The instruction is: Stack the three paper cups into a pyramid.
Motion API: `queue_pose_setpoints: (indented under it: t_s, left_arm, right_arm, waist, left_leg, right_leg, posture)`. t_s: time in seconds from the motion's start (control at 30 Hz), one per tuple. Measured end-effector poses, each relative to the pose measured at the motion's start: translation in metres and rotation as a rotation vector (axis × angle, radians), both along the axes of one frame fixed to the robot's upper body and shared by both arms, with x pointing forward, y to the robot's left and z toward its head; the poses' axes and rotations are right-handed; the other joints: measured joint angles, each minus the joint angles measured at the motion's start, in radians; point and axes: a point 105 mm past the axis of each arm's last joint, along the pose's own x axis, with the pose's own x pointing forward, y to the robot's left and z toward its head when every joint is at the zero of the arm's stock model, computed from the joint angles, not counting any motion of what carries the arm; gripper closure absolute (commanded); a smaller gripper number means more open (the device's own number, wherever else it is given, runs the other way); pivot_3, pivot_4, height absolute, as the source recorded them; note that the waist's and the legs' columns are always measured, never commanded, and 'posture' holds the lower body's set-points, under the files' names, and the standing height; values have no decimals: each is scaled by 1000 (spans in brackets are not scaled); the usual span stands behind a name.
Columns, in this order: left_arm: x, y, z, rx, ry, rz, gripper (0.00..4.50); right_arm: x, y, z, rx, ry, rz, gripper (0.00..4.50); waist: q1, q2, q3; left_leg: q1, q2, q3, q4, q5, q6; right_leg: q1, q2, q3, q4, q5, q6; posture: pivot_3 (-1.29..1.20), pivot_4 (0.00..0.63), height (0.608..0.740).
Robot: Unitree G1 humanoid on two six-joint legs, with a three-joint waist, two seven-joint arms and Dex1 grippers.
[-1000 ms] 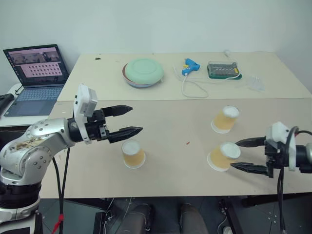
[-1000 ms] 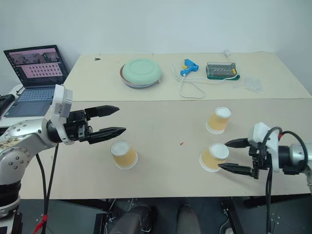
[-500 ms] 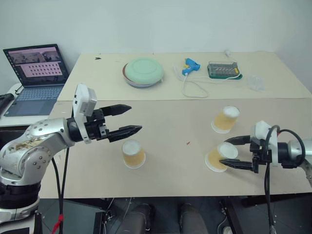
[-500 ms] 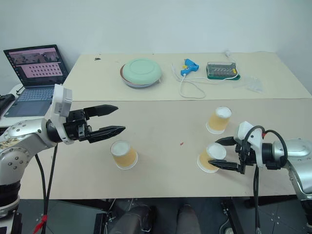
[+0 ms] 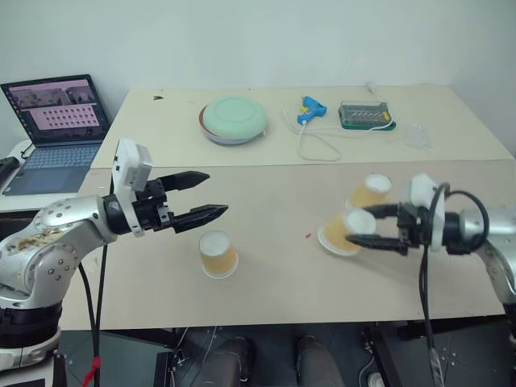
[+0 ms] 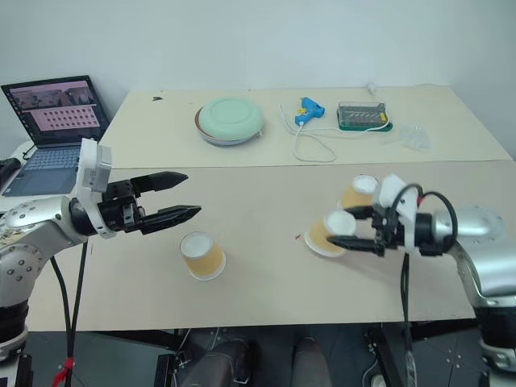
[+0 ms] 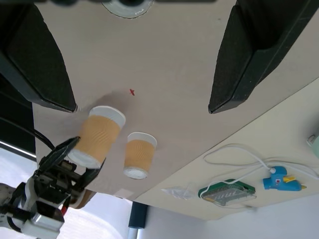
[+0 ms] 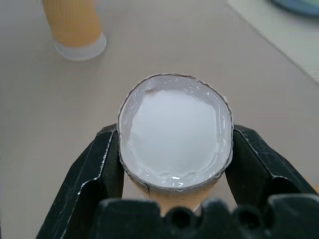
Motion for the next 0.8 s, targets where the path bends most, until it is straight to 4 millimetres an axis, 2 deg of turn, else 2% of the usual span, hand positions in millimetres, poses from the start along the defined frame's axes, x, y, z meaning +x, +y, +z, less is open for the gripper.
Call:
queue_pose_setpoints:
  t_s: [0.1, 0.23, 0.37, 0.47, 0.63, 0.73, 0.8]
  left_arm:
    - [1, 1, -1, 3, 2, 6, 0]
    - [2, 1, -1, 4, 5, 7, 0]
    - [3, 1, 1, 3, -3, 4, 0]
    - [3, 1, 3, 4, -10, 5, 0]
    - [3, 1, 3, 4, -10, 7, 0]
    - [3, 1, 2, 4, -9, 9, 0]
    - [3, 0, 2, 4, -9, 10, 0]
  right_arm:
    - [6, 28, 5, 11, -7, 98, 1922]
    - [24, 49, -10, -44, 25, 137, 1922]
    - [42, 61, -30, -105, 63, 153, 1922]
    - [59, 73, -37, -115, 78, 153, 1922]
    - [76, 87, -33, -108, 67, 150, 1922]
    - [81, 102, -30, -87, 72, 170, 1922]
    - [82, 103, -32, -91, 78, 170, 1922]
  waist:
    - [2, 0, 0]
    - [2, -1, 0]
    - [3, -2, 1]
    - [-2, -2, 1]
    - [-19, -2, 1]
    - [-23, -2, 1]
    - [-23, -2, 1]
  left_leg:
    - [0, 2, 0, 0, 0, -1]
    - [-1, 2, 0, 0, 0, -2]
    - [-2, 3, 0, 0, 1, -4]
    - [-4, 4, 1, 0, 2, -6]
    - [-4, 6, 1, 0, 4, -9]
    - [-4, 6, 0, 0, 4, -9]
    - [-3, 6, 0, 0, 4, -10]
  right_leg:
    - [-1, 2, 0, 0, 4, -6]
    - [-2, 4, 1, 0, 5, -9]
    - [-7, 6, 1, 1, 7, -11]
    - [-9, 8, 2, 2, 10, -13]
    - [-10, 11, 2, 3, 11, -16]
    - [-10, 12, 2, 4, 12, -16]
    - [-10, 13, 3, 4, 12, -17]
  posture:
    - [0, 150, 740]
    - [0, 150, 740]
    - [0, 150, 740]
    - [0, 150, 740]
    - [0, 150, 740]
    - [0, 150, 740]
    - [0, 150, 740]
